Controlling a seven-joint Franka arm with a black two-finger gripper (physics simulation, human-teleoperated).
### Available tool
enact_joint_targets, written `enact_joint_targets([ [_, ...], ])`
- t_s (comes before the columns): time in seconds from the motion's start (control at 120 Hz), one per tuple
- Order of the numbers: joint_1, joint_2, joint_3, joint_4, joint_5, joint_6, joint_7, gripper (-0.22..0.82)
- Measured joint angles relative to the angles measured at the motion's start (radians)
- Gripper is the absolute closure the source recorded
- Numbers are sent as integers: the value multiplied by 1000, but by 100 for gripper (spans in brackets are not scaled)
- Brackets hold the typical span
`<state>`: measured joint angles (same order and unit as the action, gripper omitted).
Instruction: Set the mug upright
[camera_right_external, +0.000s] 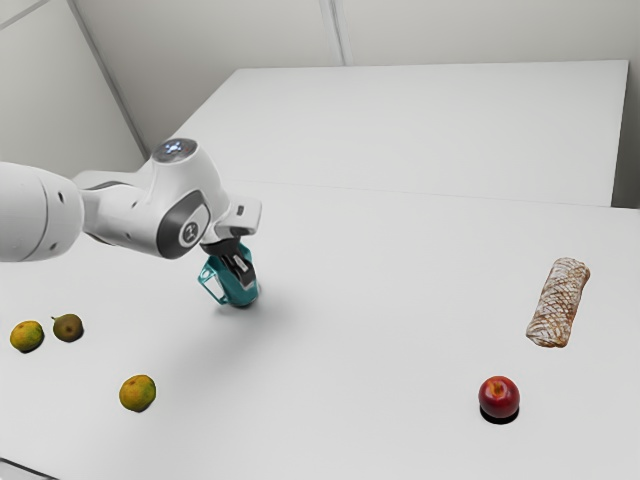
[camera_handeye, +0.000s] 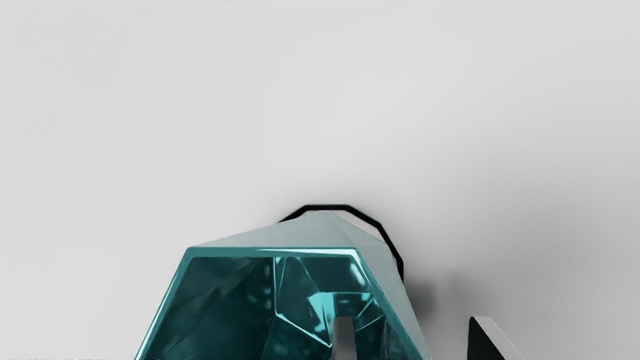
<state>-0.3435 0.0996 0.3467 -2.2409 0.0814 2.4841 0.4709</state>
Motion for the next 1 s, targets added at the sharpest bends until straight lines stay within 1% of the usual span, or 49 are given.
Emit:
enact_joint_targets([
  [0.183,-1,-21,0,3,0,-4,-6,37],
  [0.425,-4,-79,-1,15,-3,-12,-15,31],
  [0.467,-5,-89,-1,29,-6,-20,-16,31],
  [0.533,-4,-94,-2,85,-10,-52,-18,29],
  [0.6,-3,-85,-3,169,-29,-102,-20,26],
  [0.725,16,-24,-3,365,-83,-245,-29,15],
  [0.883,137,86,-55,591,-134,-462,-60,7],
  [0.933,150,112,-61,634,-143,-523,-71,6],
  [1.0,155,128,-62,655,-152,-587,-83,4],
])
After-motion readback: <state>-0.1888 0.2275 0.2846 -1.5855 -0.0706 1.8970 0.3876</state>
